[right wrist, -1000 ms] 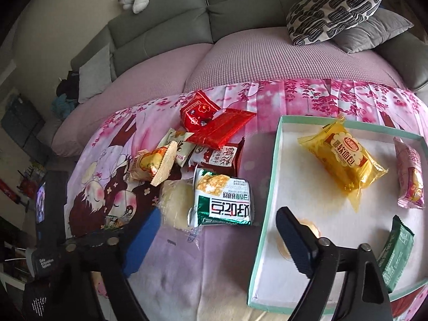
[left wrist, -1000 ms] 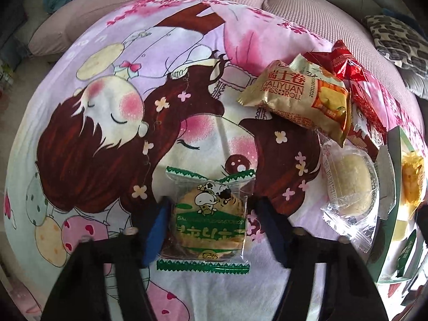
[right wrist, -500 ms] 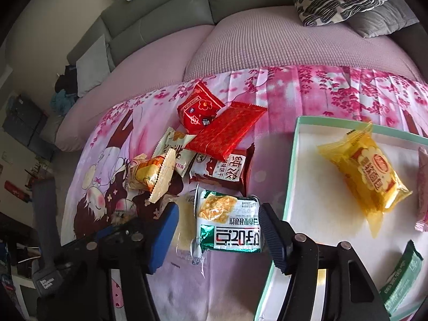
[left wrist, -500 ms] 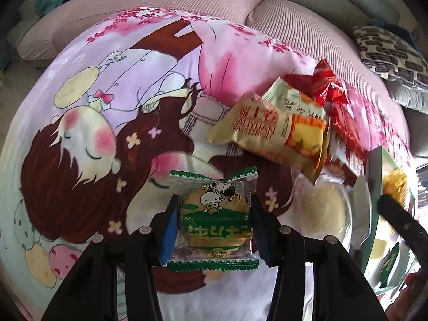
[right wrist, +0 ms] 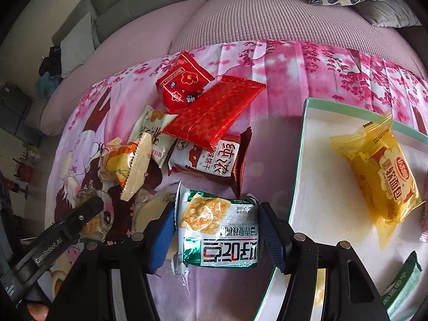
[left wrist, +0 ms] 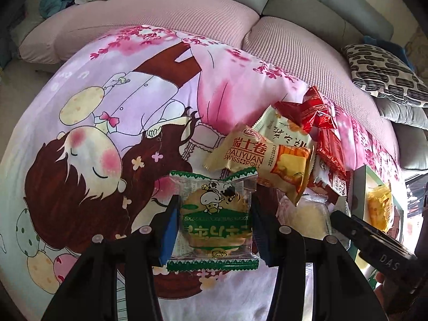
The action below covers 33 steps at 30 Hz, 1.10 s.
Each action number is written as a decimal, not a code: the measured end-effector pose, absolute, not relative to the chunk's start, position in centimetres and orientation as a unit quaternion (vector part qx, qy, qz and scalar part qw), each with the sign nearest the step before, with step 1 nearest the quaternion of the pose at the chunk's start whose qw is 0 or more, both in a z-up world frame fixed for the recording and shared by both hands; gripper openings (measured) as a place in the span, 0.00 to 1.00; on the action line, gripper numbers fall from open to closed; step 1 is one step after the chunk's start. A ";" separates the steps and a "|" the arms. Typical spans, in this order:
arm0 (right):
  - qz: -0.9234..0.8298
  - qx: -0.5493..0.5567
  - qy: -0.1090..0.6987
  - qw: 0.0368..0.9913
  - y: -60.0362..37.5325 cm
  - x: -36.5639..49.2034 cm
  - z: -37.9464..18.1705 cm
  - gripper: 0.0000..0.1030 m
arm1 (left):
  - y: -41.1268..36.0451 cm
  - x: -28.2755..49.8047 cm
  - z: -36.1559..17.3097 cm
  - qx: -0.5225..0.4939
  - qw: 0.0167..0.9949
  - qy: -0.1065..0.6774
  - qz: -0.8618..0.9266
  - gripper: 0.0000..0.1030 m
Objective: Organize snacks
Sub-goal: 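Grasp the green-wrapped cookie pack with the left tool while the right tool grasps the white-green biscuit box, then lift the cookie pack and biscuit box and carry both over the tray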
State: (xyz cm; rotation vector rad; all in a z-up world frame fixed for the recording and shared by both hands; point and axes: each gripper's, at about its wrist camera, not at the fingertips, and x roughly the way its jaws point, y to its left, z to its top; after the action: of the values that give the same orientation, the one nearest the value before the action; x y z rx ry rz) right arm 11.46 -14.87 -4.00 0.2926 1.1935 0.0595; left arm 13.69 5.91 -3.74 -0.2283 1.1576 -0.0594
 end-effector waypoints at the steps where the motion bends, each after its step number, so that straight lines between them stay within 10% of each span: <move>1: 0.029 0.137 0.561 0.816 -14.8 11.4 -4.1 0.63 | 6.0 13.4 -3.5 -0.108 0.831 0.545 -0.028 0.50; 33: 0.016 0.220 0.476 0.852 -17.7 5.5 0.3 0.52 | 4.7 11.1 0.3 -0.101 0.850 0.511 -0.075 0.50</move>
State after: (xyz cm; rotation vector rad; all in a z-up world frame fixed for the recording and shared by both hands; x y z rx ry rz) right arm 5.53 -17.73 0.29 0.4628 1.0012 0.0340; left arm 11.12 4.75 0.29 -0.2134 1.0755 -0.1577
